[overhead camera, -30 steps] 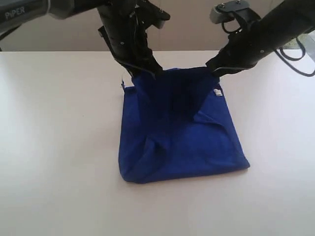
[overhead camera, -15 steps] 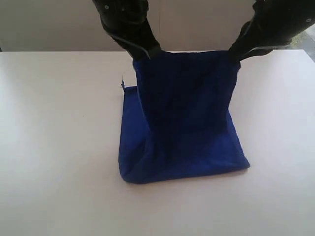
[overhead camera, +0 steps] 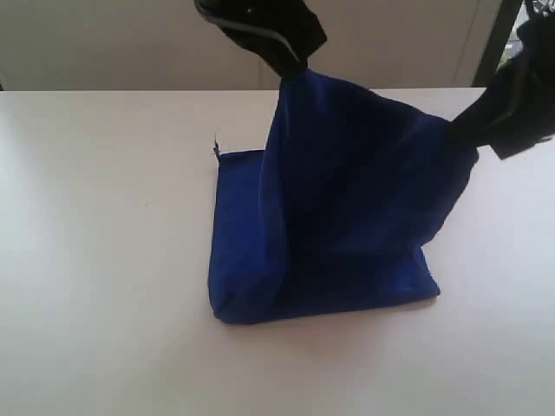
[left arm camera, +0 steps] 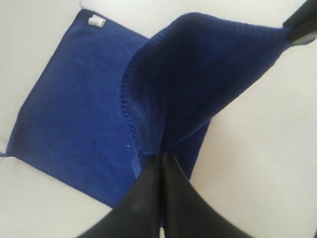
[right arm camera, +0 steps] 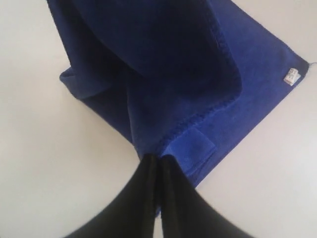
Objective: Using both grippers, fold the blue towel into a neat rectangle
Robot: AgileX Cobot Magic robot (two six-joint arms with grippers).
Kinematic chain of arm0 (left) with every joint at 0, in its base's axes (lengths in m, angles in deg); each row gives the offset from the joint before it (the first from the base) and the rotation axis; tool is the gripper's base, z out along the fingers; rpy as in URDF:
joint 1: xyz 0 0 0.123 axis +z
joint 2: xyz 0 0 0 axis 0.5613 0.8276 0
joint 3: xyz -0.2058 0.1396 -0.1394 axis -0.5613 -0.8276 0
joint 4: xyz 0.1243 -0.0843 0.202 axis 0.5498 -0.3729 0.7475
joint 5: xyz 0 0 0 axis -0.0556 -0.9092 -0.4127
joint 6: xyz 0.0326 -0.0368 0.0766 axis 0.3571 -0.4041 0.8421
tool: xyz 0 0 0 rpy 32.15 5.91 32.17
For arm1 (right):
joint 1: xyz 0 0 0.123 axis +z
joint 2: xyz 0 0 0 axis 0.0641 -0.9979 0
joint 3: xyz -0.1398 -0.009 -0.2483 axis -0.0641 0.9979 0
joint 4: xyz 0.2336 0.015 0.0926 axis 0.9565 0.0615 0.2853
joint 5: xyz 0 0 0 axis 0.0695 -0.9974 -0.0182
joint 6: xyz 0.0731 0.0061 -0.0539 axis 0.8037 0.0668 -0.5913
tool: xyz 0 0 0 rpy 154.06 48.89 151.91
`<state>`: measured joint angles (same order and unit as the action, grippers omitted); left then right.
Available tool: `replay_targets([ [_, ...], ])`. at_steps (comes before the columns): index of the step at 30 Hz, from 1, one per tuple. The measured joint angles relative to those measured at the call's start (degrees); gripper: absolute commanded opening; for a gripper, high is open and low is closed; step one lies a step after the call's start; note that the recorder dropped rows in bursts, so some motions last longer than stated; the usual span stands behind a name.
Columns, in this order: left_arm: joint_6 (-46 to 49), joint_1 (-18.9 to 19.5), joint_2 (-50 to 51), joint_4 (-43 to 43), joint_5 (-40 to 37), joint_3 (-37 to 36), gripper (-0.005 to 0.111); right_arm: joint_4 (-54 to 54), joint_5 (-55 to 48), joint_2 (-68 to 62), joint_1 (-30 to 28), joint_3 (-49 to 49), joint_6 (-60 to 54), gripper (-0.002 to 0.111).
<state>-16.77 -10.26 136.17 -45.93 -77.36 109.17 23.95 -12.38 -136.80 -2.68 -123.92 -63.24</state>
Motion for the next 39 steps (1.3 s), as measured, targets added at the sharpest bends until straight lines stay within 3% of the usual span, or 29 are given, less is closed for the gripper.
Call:
replay_targets([
  [22, -0.3, -0.1, -18.9, -9.5, 0.0, -29.3, 0.0, -0.2, -3.5, 12.4, 0.0, 8.4, -0.2, 0.0],
  [39, 3.2, -0.1, -27.4, -17.9, 0.0, -30.9, 0.0, 1.8, -4.8, 23.5, 0.0, 8.4, -0.6, 0.0],
])
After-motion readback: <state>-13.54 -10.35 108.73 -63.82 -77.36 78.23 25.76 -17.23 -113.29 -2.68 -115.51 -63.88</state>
